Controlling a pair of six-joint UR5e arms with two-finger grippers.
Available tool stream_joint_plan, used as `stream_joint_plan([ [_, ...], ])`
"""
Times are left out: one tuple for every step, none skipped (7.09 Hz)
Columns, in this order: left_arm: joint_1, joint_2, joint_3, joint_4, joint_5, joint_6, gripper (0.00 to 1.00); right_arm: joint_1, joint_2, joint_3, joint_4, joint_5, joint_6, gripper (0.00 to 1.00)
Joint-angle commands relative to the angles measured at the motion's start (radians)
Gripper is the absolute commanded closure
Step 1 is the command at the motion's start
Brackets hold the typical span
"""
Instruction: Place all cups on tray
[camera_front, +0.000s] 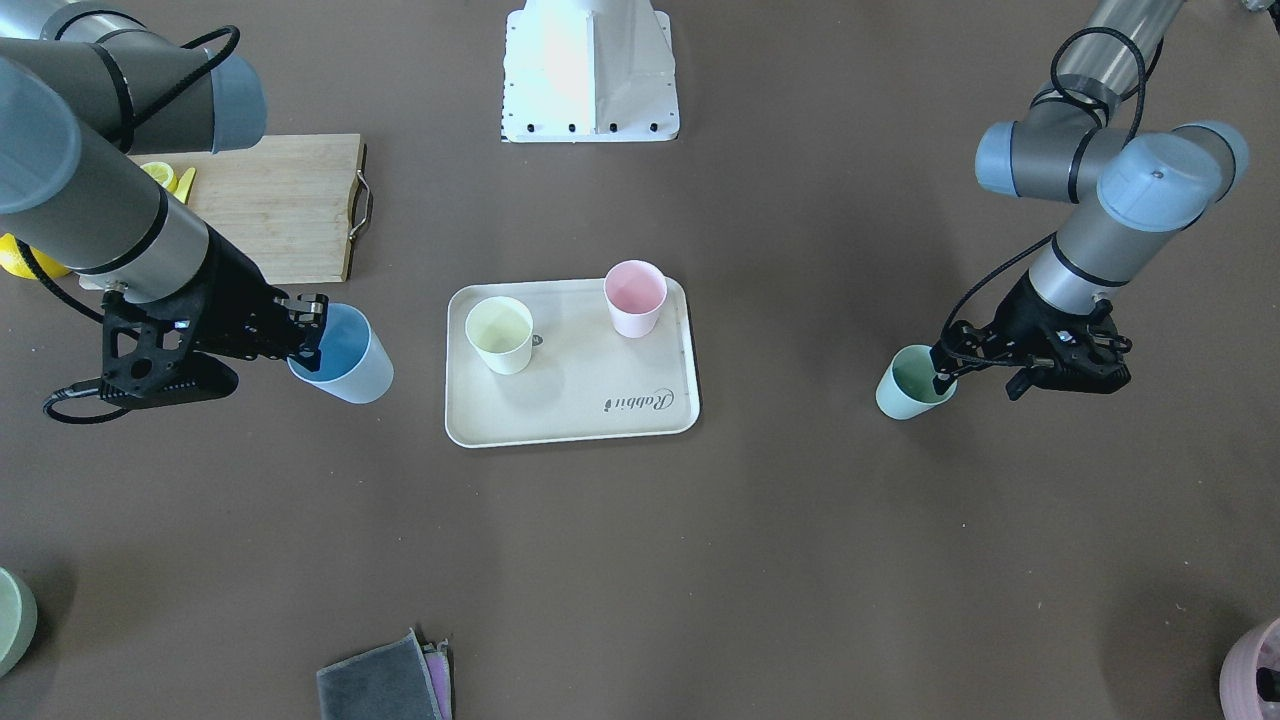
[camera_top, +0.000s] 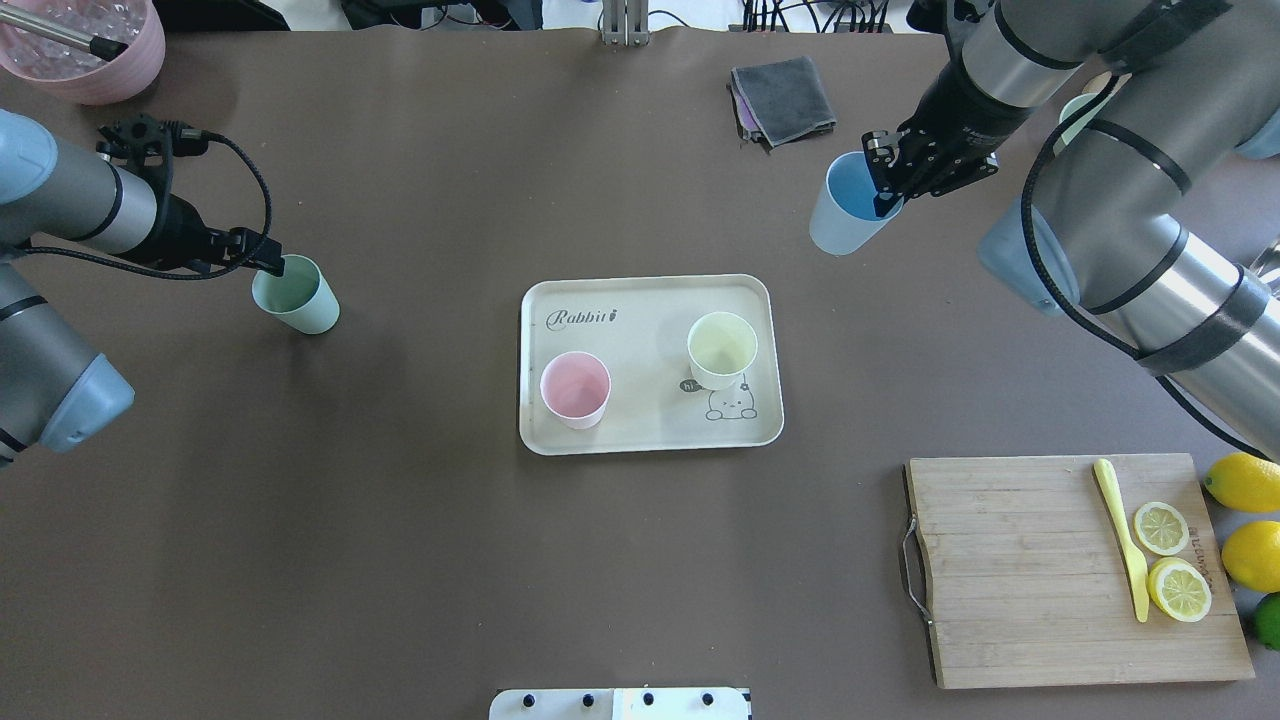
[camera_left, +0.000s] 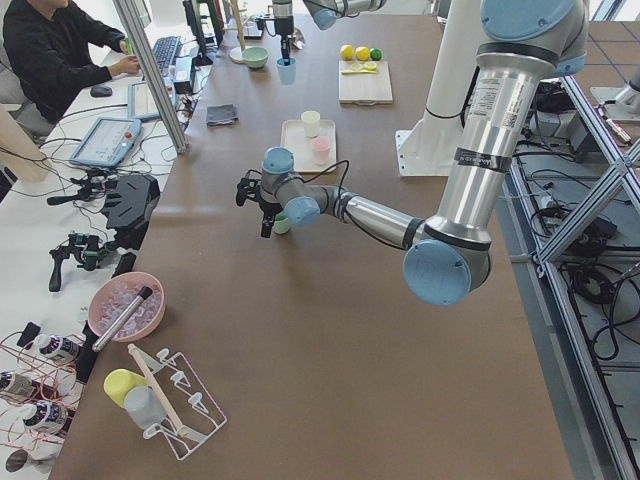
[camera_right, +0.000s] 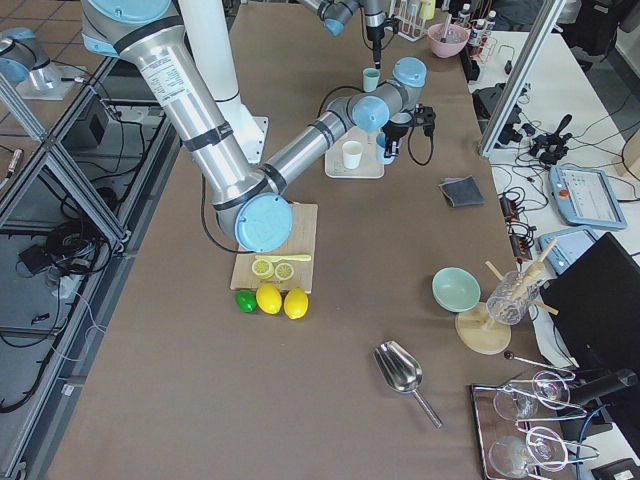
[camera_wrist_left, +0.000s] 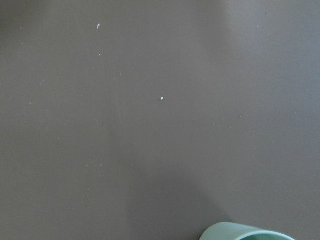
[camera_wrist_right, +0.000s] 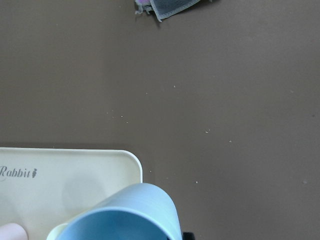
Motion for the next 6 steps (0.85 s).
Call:
stream_joint_plan([
  [0.045, 0.039, -0.006, -0.066, 0.028, -0.037, 0.45, -0.043, 0.032, -0.009, 0.002, -0.038, 0.046, 1.0],
  [0.051, 0.042, -0.009, -0.066, 0.039, -0.044, 0.99, -0.051, 0.036, -0.02, 0.005, -0.049, 0.051, 1.0],
  [0.052, 0.038, -0.019, -0.063, 0.025, -0.075, 1.0, -0.051, 0.059, -0.06, 0.005, -0.051, 0.051, 1.0],
  [0.051, 0.035, -0.053, -0.051, -0.005, -0.075, 1.0, -0.051, 0.105, -0.121, 0.005, -0.051, 0.049, 1.0],
  [0.045, 0.032, -0.073, -0.035, -0.045, -0.076, 1.0, -0.058, 0.137, -0.179, 0.011, -0.074, 0.049, 1.0],
  [0.023, 0.003, -0.093, 0.029, -0.064, -0.075, 1.0, -0.084, 0.159, -0.242, 0.073, -0.097, 0.054, 1.0],
])
